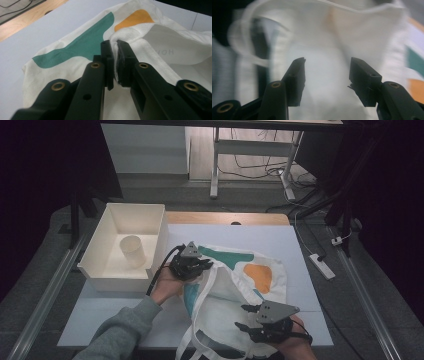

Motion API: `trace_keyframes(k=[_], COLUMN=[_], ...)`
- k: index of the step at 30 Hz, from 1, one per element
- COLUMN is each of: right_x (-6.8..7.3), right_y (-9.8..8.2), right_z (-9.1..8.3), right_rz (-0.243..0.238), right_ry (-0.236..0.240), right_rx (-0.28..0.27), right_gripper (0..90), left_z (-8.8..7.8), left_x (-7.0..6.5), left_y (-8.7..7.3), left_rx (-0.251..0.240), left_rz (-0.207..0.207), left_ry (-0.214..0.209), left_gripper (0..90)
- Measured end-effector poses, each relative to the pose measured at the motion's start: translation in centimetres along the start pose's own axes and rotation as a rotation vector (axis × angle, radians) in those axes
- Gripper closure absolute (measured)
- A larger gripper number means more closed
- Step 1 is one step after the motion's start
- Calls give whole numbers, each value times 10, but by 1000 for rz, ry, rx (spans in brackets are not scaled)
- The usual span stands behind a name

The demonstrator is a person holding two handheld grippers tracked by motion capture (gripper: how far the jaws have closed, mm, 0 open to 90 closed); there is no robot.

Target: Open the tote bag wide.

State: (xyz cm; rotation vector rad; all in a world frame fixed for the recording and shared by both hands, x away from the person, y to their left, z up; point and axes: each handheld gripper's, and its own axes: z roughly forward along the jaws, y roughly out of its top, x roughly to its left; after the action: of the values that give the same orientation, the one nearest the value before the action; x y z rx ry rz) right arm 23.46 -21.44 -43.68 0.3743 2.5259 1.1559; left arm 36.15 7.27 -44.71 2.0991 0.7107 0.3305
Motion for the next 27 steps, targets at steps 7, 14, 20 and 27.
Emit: trace_keyframes(k=[7, 14, 20, 27], right_x=[-37, -60, -71, -57], right_y=[-6, -23, -22, 7], right_z=[-4, 25, 21, -17], right_rz=[91, 157, 188, 127], right_ry=[-143, -113, -129, -131], right_rx=[36, 162, 142, 8], right_gripper=[445, 558, 804, 833], left_z=[0, 0, -8, -41], left_x=[0, -1, -2, -4], left_y=[0, -2, -4, 2], left_rx=[0, 7, -6, -92], left_rz=[1, 5, 10, 0], left_ry=[-2, -5, -6, -18], left_gripper=[844, 844, 844, 844])
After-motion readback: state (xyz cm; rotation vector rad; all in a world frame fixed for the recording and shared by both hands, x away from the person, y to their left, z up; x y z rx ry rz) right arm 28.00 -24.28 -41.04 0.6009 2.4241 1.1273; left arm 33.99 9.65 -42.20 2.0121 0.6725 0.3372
